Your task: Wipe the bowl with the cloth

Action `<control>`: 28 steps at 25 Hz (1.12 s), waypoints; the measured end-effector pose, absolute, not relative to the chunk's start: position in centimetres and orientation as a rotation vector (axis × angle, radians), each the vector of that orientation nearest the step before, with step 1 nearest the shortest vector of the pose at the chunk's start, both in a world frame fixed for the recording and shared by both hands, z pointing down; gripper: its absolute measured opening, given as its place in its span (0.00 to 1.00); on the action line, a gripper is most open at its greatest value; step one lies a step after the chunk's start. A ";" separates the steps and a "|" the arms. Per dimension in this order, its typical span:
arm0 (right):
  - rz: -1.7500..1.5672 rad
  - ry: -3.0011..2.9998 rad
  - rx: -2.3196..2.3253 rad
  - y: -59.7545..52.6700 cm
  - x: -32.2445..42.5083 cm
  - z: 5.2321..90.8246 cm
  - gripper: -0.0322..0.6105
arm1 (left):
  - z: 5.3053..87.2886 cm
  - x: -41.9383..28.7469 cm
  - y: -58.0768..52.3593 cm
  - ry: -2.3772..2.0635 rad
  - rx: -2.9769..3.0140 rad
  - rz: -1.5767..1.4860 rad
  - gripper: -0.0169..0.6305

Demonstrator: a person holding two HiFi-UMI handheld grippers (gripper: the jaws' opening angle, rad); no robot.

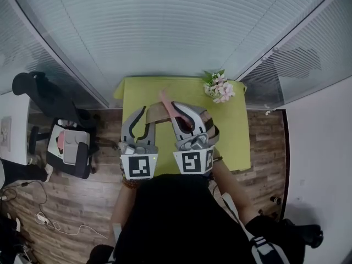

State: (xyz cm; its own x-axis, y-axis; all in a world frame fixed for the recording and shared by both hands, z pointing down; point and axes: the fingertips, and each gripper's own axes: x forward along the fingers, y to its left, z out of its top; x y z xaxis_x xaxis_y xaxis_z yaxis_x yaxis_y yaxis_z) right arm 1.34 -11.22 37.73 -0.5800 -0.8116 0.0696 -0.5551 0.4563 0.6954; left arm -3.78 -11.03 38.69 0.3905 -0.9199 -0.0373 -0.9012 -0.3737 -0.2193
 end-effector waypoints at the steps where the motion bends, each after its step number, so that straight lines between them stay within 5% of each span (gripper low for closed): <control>1: -0.975 -2.268 1.123 -10.9 1.0 37.7 0.07 | 38.6 -3.6 -11.0 1.607 -2.378 -0.234 0.12; 4: -1.071 -2.203 1.100 -10.3 0.3 37.5 0.07 | 38.4 -3.5 -11.2 1.644 -2.369 -0.239 0.10; 8: -1.008 -2.267 1.140 -10.6 0.1 36.9 0.07 | 38.0 -4.5 -11.3 1.801 -2.573 0.113 0.08; 19: -0.381 -2.755 1.342 -10.3 -1.4 34.2 0.07 | 36.3 -9.5 -9.4 1.916 -2.653 0.841 0.11; 28: -1.028 -2.272 1.099 -10.0 -2.0 36.6 0.07 | 38.3 -7.2 -10.6 1.791 -2.458 -0.090 0.18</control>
